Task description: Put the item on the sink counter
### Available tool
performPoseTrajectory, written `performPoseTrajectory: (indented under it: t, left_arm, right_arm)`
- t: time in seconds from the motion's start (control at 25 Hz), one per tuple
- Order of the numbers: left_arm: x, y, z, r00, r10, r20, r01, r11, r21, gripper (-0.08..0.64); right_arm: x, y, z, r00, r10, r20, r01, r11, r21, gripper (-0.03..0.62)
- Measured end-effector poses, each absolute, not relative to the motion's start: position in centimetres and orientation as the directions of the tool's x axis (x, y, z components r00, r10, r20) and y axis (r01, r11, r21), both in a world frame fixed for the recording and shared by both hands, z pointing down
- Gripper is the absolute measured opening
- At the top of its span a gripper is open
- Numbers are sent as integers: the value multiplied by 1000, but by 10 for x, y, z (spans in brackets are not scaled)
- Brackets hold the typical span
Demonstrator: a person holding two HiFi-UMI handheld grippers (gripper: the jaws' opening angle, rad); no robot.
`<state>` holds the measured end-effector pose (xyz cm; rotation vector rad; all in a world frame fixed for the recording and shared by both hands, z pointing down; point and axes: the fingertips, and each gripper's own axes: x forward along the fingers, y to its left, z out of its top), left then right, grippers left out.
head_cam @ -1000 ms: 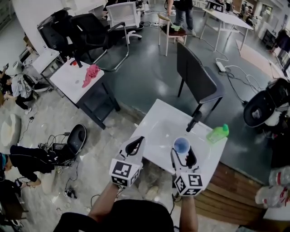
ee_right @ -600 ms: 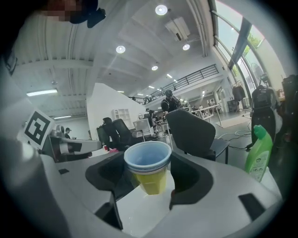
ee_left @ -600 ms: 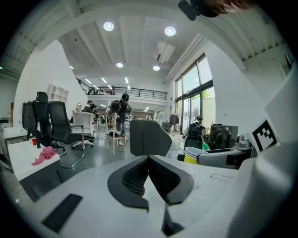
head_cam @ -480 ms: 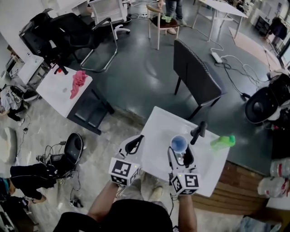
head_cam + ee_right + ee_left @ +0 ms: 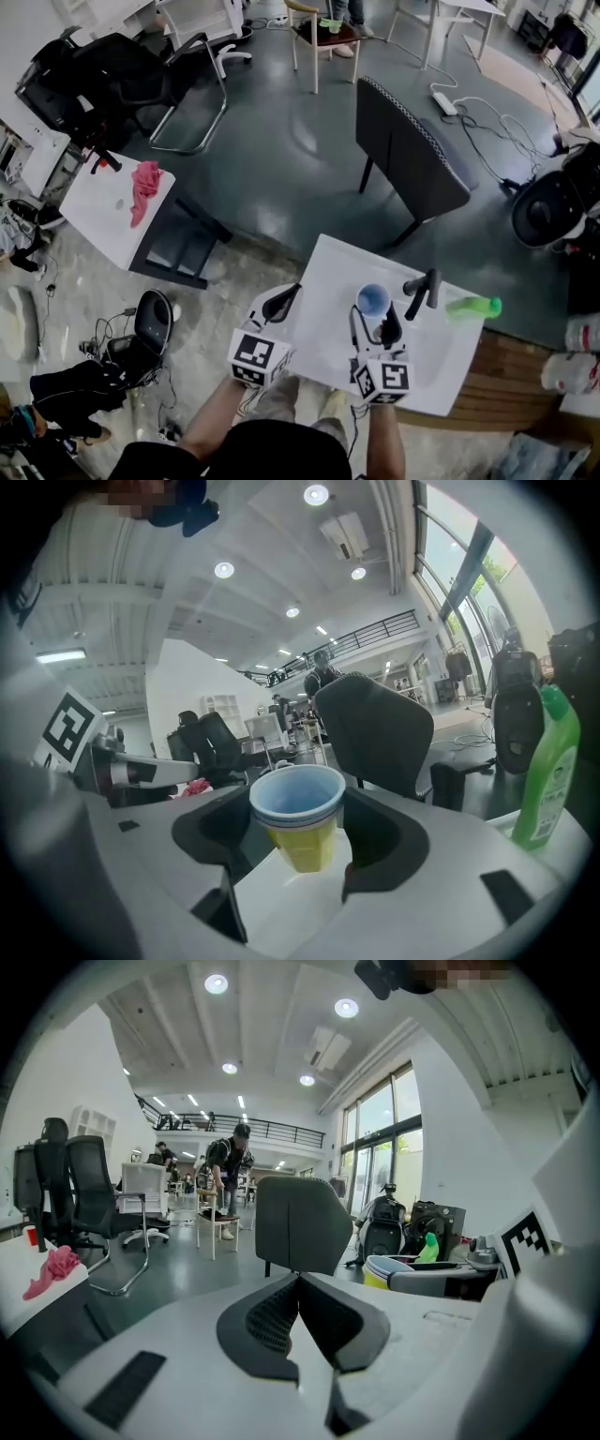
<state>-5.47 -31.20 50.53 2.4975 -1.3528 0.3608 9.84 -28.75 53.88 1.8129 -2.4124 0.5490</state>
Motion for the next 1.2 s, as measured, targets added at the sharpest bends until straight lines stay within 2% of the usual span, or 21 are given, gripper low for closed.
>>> performPoseTrajectory:
  t: [0.56,1.2]
  left_arm:
    - [-58,-363,562,574,-705,416,-810,-566,157,3]
    - [-52,-392,607,586,-658,473,-797,-573,190,3]
  right_arm:
    - [100,-342,601,-224,-912,343,-962,149,-229,311]
    - [105,-376,654,-208,-895,394,-968,131,-214,313]
